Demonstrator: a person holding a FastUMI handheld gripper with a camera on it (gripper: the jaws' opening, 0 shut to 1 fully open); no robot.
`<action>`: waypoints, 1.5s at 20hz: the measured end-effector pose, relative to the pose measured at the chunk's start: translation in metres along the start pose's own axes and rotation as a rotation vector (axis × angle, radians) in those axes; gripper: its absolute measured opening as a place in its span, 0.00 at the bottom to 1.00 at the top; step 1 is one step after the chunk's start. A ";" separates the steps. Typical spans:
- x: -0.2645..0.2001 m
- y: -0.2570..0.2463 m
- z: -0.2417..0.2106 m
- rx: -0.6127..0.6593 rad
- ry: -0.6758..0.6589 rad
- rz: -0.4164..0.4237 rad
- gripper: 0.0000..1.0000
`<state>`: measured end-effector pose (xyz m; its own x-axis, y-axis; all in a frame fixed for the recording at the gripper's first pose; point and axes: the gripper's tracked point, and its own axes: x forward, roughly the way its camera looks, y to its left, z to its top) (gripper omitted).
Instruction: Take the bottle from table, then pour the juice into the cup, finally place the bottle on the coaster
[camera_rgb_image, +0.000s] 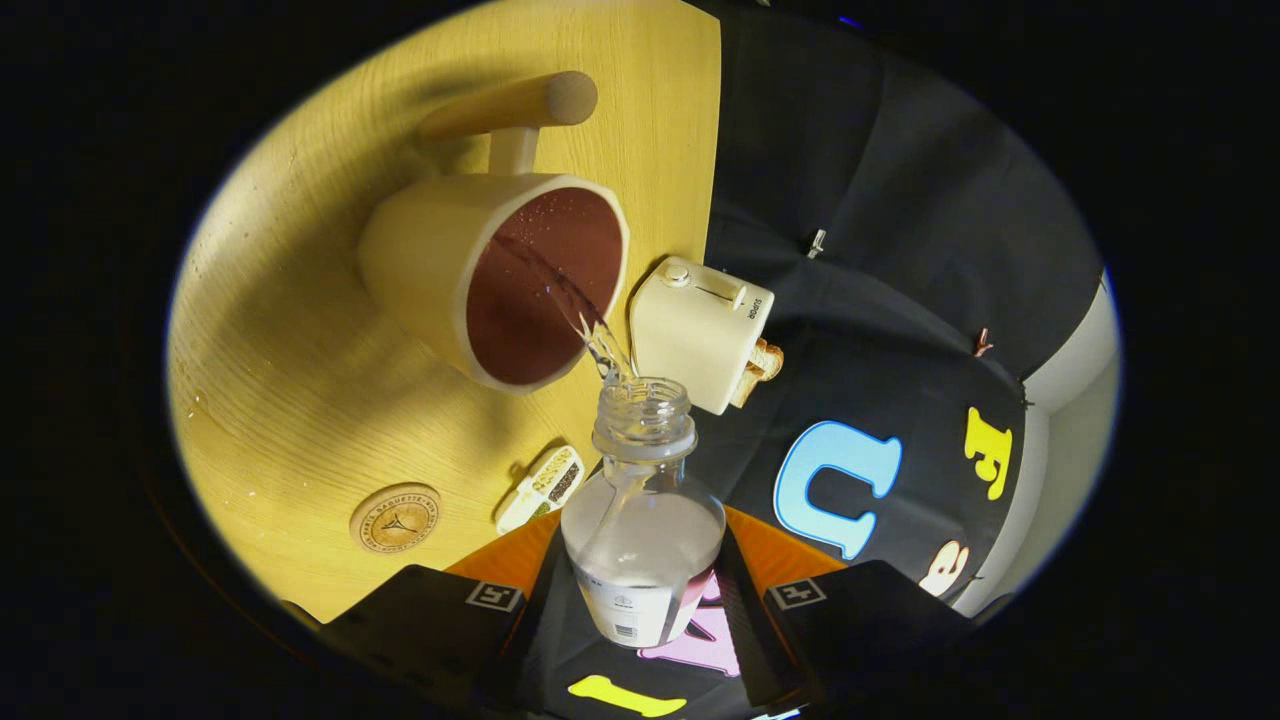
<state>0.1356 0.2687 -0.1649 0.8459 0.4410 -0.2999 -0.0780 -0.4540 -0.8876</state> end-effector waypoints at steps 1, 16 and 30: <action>0.000 -0.003 0.000 -0.007 -0.004 -0.002 0.74; -0.004 -0.025 0.001 -0.130 -0.041 -0.045 0.74; -0.008 -0.028 0.008 -0.214 -0.072 -0.056 0.74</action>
<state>0.1268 0.2842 -0.1402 0.8055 0.5207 -0.2829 0.0883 -0.5776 -0.8115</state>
